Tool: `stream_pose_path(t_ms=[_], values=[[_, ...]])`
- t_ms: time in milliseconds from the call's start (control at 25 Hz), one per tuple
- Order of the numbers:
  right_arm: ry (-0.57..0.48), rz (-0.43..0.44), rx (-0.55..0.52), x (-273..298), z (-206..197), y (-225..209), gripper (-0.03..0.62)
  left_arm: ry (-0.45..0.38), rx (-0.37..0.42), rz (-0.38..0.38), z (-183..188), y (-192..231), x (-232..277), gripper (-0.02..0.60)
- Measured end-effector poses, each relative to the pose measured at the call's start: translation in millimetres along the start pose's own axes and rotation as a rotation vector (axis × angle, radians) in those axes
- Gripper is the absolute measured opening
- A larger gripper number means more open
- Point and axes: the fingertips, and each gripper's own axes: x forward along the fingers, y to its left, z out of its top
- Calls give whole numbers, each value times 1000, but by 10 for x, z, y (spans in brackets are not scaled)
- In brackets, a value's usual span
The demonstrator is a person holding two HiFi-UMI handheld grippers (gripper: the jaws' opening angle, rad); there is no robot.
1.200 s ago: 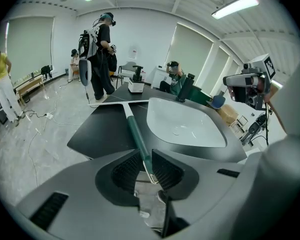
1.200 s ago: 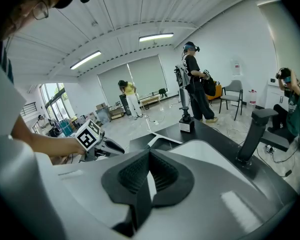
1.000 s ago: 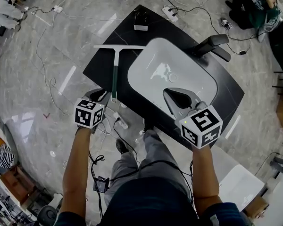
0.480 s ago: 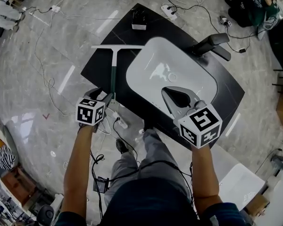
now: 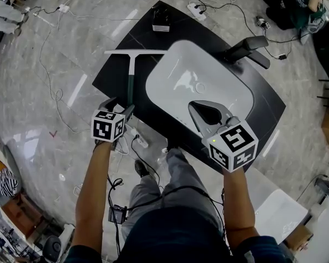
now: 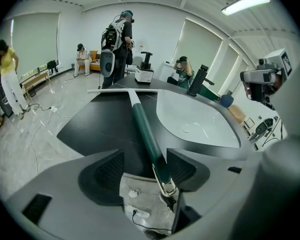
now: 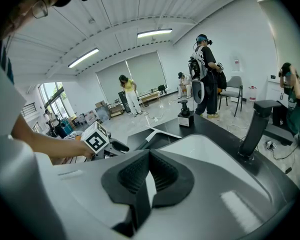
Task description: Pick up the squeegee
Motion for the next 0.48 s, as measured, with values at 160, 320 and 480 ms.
stream_pose_path(t_ms=[160, 320, 480], values=[[3, -2, 1, -11, -30, -28, 11, -9, 20, 19, 92, -33, 61, 250], [7, -8, 5, -42, -77, -63, 11, 2, 35, 31, 114, -69, 153, 250], [11, -13, 10, -63, -130, -111, 11, 3, 49, 72, 131, -49, 201, 250]])
